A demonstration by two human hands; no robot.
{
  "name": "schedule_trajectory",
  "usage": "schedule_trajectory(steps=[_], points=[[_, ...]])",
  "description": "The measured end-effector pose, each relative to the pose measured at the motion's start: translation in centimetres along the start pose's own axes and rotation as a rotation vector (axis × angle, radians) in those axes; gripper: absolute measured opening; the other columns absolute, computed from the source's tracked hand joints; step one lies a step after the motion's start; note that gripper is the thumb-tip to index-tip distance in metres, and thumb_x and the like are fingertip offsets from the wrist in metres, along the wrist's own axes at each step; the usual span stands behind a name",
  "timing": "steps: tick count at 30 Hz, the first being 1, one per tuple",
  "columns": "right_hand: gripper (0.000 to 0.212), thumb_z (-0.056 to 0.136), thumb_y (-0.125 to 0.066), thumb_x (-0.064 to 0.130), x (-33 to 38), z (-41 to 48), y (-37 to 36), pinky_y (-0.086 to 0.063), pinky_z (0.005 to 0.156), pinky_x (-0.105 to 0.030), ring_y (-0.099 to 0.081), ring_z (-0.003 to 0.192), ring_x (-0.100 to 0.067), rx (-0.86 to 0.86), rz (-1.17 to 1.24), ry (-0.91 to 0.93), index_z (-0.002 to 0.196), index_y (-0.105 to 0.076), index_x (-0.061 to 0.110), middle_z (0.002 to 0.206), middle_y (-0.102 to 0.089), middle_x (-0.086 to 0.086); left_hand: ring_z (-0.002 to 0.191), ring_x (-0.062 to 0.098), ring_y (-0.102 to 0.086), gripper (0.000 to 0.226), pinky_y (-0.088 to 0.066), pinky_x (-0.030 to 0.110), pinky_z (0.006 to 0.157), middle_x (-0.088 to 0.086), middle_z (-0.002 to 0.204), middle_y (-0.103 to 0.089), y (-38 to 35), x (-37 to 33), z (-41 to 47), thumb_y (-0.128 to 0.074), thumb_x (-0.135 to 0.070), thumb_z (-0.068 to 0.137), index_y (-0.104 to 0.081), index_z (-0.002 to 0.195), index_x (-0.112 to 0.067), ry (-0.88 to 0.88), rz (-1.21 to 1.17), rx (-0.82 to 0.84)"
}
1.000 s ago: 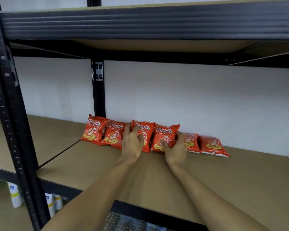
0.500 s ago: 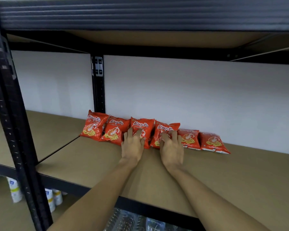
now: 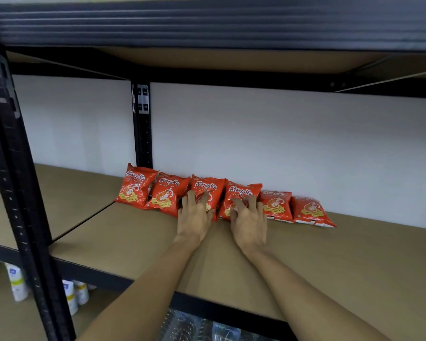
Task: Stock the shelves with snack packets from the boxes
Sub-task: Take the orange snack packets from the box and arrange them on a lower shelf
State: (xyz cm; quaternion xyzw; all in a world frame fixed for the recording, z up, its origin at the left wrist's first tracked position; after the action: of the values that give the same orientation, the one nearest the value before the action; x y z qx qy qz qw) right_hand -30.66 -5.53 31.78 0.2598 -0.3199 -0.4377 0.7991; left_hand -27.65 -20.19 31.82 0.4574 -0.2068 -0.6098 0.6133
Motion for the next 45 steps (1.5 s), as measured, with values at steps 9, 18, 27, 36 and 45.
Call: schedule_trajectory(steps=[9, 18, 27, 36, 45], points=[[0.035, 0.098, -0.055, 0.029, 0.0, -0.1, 0.5, -0.044, 0.095, -0.046, -0.047, 0.120, -0.026, 0.072, 0.060, -0.038, 0.133, -0.059, 0.026, 0.130, -0.054, -0.002, 0.130, 0.029, -0.038, 0.059, -0.043, 0.044, 0.102, 0.013, 0.144, -0.035, 0.2, -0.1, 0.0, -0.053, -0.039, 0.099, -0.031, 0.152, -0.023, -0.016, 0.007, 0.006], [0.030, 0.097, -0.053, 0.032, 0.1, -0.1, 4.1, -0.043, 0.091, -0.043, -0.052, 0.116, -0.023, 0.039, 0.119, -0.047, 0.125, -0.062, 0.025, 0.121, -0.063, 0.001, 0.129, 0.029, -0.043, 0.049, -0.040, 0.045, 0.103, 0.012, 0.143, -0.043, 2.1, -1.0, -1.2, -0.041, -0.041, 0.102, -0.041, 0.145, -0.017, -0.078, 0.070, -0.087], [0.020, 0.097, -0.050, 0.032, -3.6, -1.8, 11.2, -0.052, 0.084, -0.040, -0.063, 0.100, -0.027, 0.021, 0.167, -0.075, 0.103, -0.066, 0.023, 0.101, -0.070, -0.002, 0.108, 0.026, -0.057, 0.035, -0.045, 0.040, 0.088, 0.006, 0.108, -0.065, 7.2, -7.8, -3.1, -0.035, -0.034, 0.103, -0.065, 0.104, -0.015, -0.243, 0.016, -0.093], [0.041, 0.103, -0.038, 0.046, -9.8, -6.8, 21.2, -0.049, 0.079, -0.037, -0.066, 0.100, -0.037, 0.131, 0.082, -0.175, 0.108, -0.071, 0.022, 0.102, -0.072, -0.014, 0.093, 0.038, -0.065, 0.038, -0.049, 0.041, 0.077, 0.017, 0.097, -0.070, 10.6, -18.4, -9.3, -0.034, -0.037, 0.104, -0.064, 0.096, -0.015, -0.416, -0.129, 0.141], [0.053, 0.103, -0.036, 0.051, -20.3, -17.5, 29.1, -0.042, 0.066, -0.038, -0.062, 0.076, -0.036, 0.105, 0.101, -0.322, 0.059, -0.042, 0.024, 0.068, -0.061, -0.008, 0.087, 0.035, -0.064, 0.036, -0.048, 0.041, 0.074, 0.012, 0.088, -0.068, 8.3, -29.3, -18.9, -0.028, -0.045, 0.104, -0.048, 0.079, -0.028, -0.604, -0.236, 0.279]])
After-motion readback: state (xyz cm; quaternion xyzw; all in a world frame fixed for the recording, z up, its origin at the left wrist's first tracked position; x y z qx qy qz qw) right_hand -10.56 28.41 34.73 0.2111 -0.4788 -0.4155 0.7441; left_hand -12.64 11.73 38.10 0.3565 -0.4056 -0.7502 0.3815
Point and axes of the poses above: each hand's wrist, its own z-axis towards the middle knuckle, its own y-axis out of the back of the hand, x = y × z, the point moved 2 cm from there along z, towards the middle knuckle
